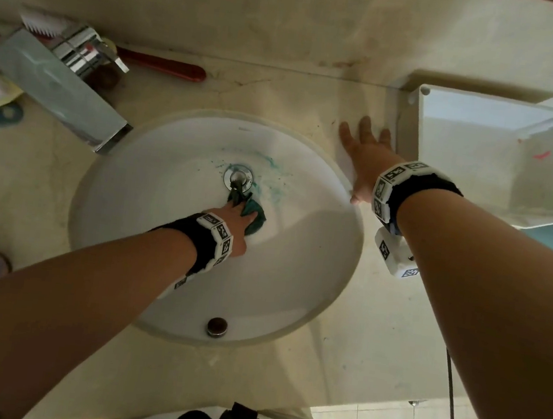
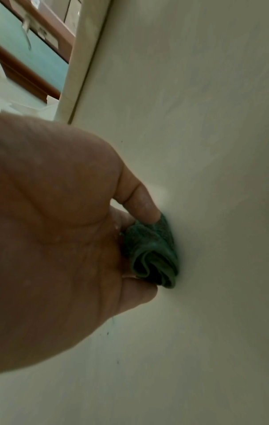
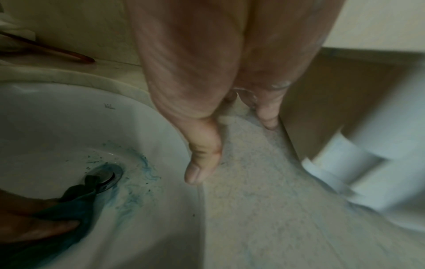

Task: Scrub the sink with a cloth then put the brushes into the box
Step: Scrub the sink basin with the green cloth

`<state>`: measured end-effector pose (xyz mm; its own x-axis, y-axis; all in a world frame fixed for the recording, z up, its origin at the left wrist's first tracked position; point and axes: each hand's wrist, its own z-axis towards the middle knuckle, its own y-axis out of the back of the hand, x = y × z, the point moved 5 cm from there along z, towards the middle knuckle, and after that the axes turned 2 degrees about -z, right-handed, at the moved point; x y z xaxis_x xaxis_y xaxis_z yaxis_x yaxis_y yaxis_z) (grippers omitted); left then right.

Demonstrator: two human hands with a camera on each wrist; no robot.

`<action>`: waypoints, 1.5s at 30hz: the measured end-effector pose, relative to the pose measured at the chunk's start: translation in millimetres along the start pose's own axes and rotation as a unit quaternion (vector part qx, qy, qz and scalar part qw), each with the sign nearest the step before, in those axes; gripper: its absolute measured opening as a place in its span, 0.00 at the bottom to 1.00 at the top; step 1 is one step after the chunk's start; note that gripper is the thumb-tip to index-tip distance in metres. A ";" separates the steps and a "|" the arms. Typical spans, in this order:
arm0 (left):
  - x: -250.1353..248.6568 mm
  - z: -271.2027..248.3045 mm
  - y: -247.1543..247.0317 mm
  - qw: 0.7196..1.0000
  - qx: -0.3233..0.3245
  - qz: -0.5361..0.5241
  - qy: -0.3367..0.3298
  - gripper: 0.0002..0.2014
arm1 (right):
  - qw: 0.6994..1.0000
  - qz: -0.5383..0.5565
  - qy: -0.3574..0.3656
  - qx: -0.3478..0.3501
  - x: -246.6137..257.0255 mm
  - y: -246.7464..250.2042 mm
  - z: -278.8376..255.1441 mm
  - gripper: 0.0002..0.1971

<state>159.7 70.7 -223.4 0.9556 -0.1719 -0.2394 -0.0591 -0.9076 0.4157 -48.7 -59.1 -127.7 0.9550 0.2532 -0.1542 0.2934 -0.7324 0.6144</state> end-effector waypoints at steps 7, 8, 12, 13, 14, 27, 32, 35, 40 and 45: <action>0.5 -13.2 -27.6 0.998 0.041 0.041 0.005 0.42 | 1.000 0.009 0.001 0.011 2.0 -0.7 -2.8 0.68; 2.4 -12.7 -25.1 0.998 0.045 0.044 0.005 0.42 | 1.000 0.011 0.001 0.013 1.9 -0.5 -2.7 0.68; 10.9 3.7 2.4 0.999 0.026 0.042 0.018 0.43 | 1.000 0.024 0.003 0.014 2.0 -0.4 -2.3 0.69; 11.1 7.1 7.1 0.999 0.021 0.041 0.022 0.43 | 1.000 0.026 0.003 0.013 1.7 -0.6 -2.1 0.69; 8.8 8.1 9.7 0.999 0.018 0.040 0.023 0.43 | 1.000 0.027 0.002 0.012 0.9 -0.5 -2.3 0.69; -35.0 20.9 4.4 0.996 -0.035 -0.044 0.064 0.48 | 1.000 0.025 0.006 0.010 0.4 2.2 -2.7 0.69; -59.1 20.5 -18.1 0.999 -0.007 -0.021 0.048 0.48 | 1.000 0.021 0.004 0.006 -0.6 1.3 -2.1 0.70; -69.5 23.5 -17.5 0.999 -0.016 -0.006 0.034 0.48 | 1.000 0.024 0.005 0.006 -1.2 1.6 -1.1 0.70; -60.6 34.5 22.2 0.998 -0.065 -0.022 0.011 0.46 | 1.000 0.018 0.005 0.016 -0.3 0.9 0.6 0.71; -74.6 16.8 5.5 0.998 -0.048 0.033 -0.019 0.43 | 1.000 0.018 0.005 0.015 -1.8 1.1 -0.5 0.71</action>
<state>83.3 72.1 -217.9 0.9387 -0.2455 -0.2418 -0.0909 -0.8533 0.5134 -50.1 -60.1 -126.4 0.9643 0.2336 -0.1245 0.2609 -0.7594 0.5960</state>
